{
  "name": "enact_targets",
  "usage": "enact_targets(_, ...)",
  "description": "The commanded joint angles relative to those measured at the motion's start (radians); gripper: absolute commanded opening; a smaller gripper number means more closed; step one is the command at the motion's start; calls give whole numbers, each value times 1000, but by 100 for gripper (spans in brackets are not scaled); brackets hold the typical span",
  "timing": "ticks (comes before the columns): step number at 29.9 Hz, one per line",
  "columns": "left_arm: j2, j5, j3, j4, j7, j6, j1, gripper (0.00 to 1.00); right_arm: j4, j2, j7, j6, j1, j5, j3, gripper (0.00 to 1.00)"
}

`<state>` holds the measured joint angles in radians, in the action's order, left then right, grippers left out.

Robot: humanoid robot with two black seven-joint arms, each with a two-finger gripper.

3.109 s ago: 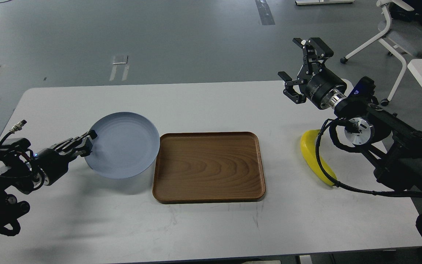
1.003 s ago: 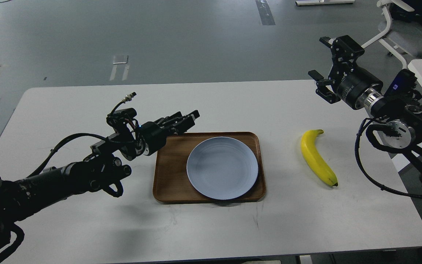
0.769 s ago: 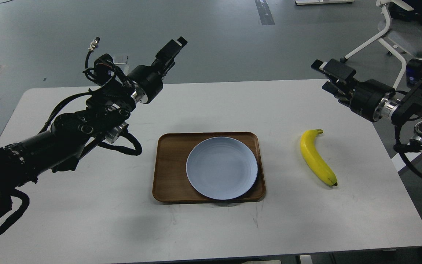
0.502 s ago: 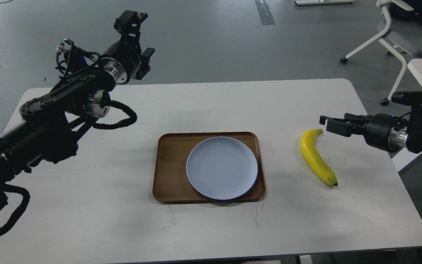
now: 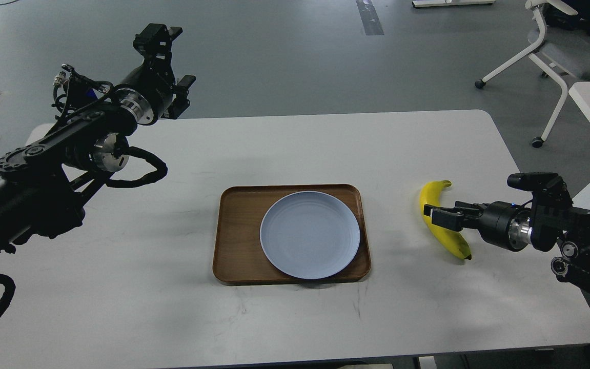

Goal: Place banana on plate with both arms
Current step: 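Grasp the yellow banana with the right gripper and lift it, then carry the banana with the right gripper and lower it onto the plate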

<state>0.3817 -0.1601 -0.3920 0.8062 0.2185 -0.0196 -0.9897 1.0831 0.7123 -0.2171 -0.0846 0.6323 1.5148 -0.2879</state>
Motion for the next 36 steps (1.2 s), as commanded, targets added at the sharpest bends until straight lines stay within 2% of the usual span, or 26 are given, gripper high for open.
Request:
enact_targets(1, 2, 2, -2, 2, -2, 1, 6, 98, -69, -40, -1, 11, 4, 1, 6, 81)
enact_targets(4, 2, 45, -47, 4, -14, 21, 14, 98, -103, -70, -1, 45, 12, 7, 13, 65)
enact_targets(5, 2, 65, -63, 4, -33, 39, 14, 98, -114, -86, -1, 46, 16, 7, 27, 54)
enact_targets(7, 2, 70, -70, 4, -53, 53, 16, 98, -121, -99, -1, 49, 26, 8, 44, 41)
enact_targets(8, 3, 77, -71, 4, -62, 59, 16, 98, -121, -100, -2, 48, 38, 10, 65, 32)
enact_targets(10, 5, 77, -73, 4, -65, 72, 14, 98, -121, -102, -4, 49, 59, 10, 101, 27)
enact_targets(14, 5, 77, -71, 4, -65, 86, 16, 98, -124, -103, -48, 51, 81, 10, 133, 22)
enact_targets(16, 3, 77, -68, 2, -65, 86, 17, 98, -121, -105, -77, 60, 87, 10, 133, 15)
enact_targets(18, 2, 76, -64, 2, -64, 83, 17, 98, -115, -108, -123, 84, 113, 10, 136, 11)
enact_targets(19, 2, 76, -59, 1, -64, 81, 17, 98, -112, -109, -161, 106, 137, 13, 141, 7)
enact_targets(21, 2, 71, -59, 1, -62, 79, 19, 98, -111, -109, -198, 134, 161, 19, 156, 4)
enact_targets(23, 3, 65, -59, 1, -61, 79, 20, 98, -109, -122, -272, 201, 229, 85, 211, 1)
enact_targets(28, 6, 63, -59, 1, -57, 83, 20, 98, -123, -252, -272, 291, 348, 119, 341, 0)
enact_targets(36, 14, 63, -59, 1, -51, 81, 23, 98, -258, -476, -272, 318, 431, 119, 480, 0)
